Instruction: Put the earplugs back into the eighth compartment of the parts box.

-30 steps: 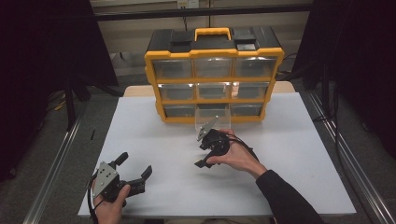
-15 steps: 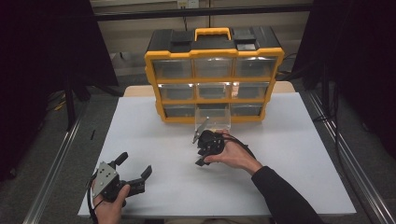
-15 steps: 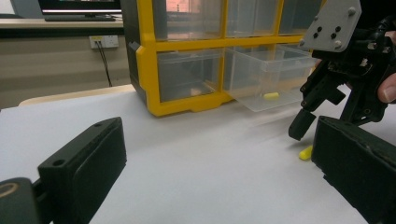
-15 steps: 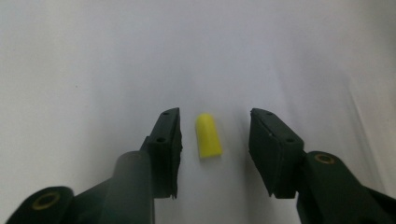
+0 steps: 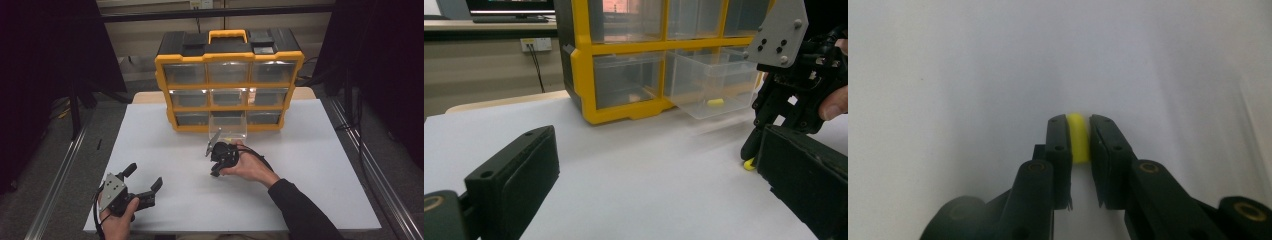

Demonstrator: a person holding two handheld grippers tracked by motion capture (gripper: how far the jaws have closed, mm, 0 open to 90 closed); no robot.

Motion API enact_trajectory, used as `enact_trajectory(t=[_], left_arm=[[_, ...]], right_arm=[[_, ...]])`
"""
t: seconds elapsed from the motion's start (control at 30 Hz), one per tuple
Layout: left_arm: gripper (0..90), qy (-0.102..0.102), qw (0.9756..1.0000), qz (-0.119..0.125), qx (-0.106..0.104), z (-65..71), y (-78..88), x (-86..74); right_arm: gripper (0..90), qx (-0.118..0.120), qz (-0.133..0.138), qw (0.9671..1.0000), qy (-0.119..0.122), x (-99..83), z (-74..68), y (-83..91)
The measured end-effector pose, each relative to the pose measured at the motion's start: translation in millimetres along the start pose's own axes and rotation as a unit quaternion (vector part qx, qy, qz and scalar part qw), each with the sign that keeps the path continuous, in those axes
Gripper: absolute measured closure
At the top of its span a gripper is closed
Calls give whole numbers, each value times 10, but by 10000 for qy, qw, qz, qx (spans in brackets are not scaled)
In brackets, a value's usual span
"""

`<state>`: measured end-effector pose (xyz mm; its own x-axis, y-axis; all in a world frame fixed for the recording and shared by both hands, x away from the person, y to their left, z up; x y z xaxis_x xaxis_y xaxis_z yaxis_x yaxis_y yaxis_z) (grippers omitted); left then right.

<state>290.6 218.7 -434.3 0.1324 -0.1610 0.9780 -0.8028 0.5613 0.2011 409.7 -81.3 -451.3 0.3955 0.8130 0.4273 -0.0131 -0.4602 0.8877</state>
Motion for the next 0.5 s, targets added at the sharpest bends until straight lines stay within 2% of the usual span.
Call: enact_trajectory(t=[0.23, 0.33, 0.5], left_arm=[[34, -4, 10000, -6, 15, -3, 0, -3], [34, -14, 10000, -5, 17, 1, 1, 0], [34, -28, 10000, -6, 34, 3, -4, -1]], right_arm=[[808, 15, 180, 9998, -88, -63, 8, 22], [808, 48, 333, 9992, -198, -112, 26, 65], [807, 57, 539, 9982, -244, -161, 25, 141]])
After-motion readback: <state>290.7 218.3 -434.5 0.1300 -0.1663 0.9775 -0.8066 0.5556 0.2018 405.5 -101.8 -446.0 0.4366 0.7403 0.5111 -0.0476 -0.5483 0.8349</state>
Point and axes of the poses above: each handheld gripper's, and its own axes: y roughly backward along the jaws, x roughly out of its top, z roughly to its right, the point moved 1 cm from there along -y, roughly forward along the jaws, and after that the axes turned 5 degrees about -y, right-handed, at the moved point
